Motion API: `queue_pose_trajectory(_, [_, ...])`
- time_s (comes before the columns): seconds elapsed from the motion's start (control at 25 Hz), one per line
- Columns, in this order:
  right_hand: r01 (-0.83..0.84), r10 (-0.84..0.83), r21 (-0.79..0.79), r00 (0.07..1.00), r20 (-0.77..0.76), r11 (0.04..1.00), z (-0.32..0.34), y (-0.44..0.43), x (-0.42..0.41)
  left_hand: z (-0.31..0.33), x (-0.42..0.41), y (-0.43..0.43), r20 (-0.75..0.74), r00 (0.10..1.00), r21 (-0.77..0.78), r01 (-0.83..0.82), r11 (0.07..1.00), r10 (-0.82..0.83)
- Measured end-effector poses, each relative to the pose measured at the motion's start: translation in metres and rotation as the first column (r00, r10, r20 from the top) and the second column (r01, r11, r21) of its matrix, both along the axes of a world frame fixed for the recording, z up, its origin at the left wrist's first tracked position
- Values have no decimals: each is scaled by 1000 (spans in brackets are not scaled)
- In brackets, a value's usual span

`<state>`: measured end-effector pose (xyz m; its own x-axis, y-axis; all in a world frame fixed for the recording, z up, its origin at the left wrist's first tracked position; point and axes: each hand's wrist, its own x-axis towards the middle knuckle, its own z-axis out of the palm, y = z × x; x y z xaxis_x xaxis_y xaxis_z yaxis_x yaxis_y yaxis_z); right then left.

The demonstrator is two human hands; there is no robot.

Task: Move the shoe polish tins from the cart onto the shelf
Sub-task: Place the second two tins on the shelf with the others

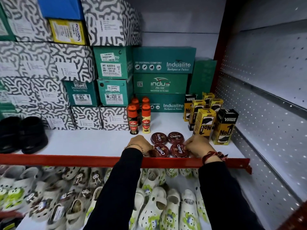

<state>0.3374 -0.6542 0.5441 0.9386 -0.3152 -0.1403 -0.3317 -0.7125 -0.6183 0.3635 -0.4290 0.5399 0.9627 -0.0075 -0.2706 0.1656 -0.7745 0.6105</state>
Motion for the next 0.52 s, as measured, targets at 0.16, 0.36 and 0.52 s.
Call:
queue_pose_trajectory(0.16, [-63,64,-58,998,16,996,10,0,-8,5,-2,-1,88,996,79,8,997,-15])
queue_pose_trajectory(0.36, [-374,381,-83,918,111,924,18,21,-16,15,-16,-16,214,912,55,347,936,-351])
queue_pose_trajectory(0.52, [-441,443,-101,897,-4,892,9,26,-21,4,-18,-21,143,884,95,435,895,-445])
